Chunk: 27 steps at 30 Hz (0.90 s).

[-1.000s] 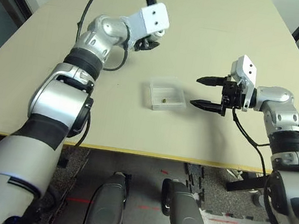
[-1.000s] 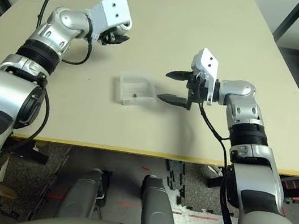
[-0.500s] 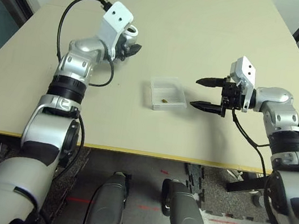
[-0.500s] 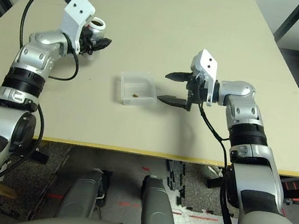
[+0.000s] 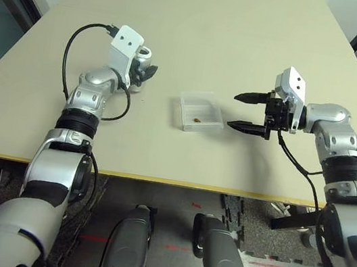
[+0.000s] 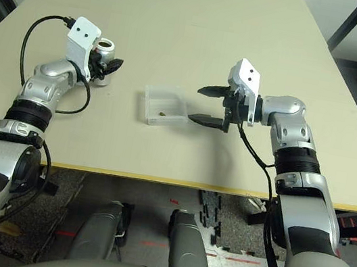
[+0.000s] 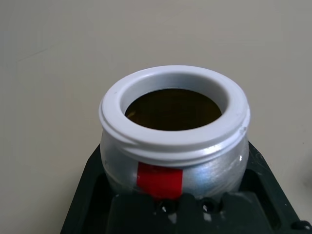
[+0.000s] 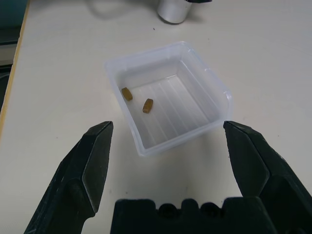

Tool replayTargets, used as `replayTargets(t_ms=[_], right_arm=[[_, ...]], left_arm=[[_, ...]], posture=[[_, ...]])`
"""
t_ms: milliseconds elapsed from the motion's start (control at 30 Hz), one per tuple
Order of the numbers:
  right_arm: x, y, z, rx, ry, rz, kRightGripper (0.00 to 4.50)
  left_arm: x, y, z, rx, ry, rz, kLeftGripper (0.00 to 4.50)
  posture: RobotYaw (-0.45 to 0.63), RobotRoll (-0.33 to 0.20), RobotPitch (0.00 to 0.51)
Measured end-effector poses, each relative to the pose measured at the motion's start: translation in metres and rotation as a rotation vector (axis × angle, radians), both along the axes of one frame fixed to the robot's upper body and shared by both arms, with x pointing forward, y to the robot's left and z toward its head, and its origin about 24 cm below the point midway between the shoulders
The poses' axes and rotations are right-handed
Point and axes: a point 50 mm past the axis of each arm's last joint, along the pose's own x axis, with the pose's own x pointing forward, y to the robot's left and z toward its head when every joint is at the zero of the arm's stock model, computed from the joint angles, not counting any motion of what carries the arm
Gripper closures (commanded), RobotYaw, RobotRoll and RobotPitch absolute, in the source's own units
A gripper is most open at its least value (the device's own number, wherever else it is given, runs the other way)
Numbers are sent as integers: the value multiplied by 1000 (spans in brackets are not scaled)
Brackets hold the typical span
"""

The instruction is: Pour the medicine from the bottle into the box.

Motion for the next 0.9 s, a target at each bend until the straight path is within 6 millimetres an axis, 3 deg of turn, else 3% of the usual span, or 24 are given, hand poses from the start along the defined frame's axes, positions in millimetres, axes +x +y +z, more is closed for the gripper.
replayTargets(t_ms=[567,733,900], right_arm=[[0,2,4,-12,-18,10,0],[0,2,4,-13,-18,9,0],[0,2,4,-15,-18,9,0]], left_arm=[[1,1,-16,-123,-31,30,1786],[0,3,-20,-139,-11,44,26],[-1,3,-23,-145,7,44,26]], posture=[[-62,0,133],[-52,0,135],[-46,0,136]])
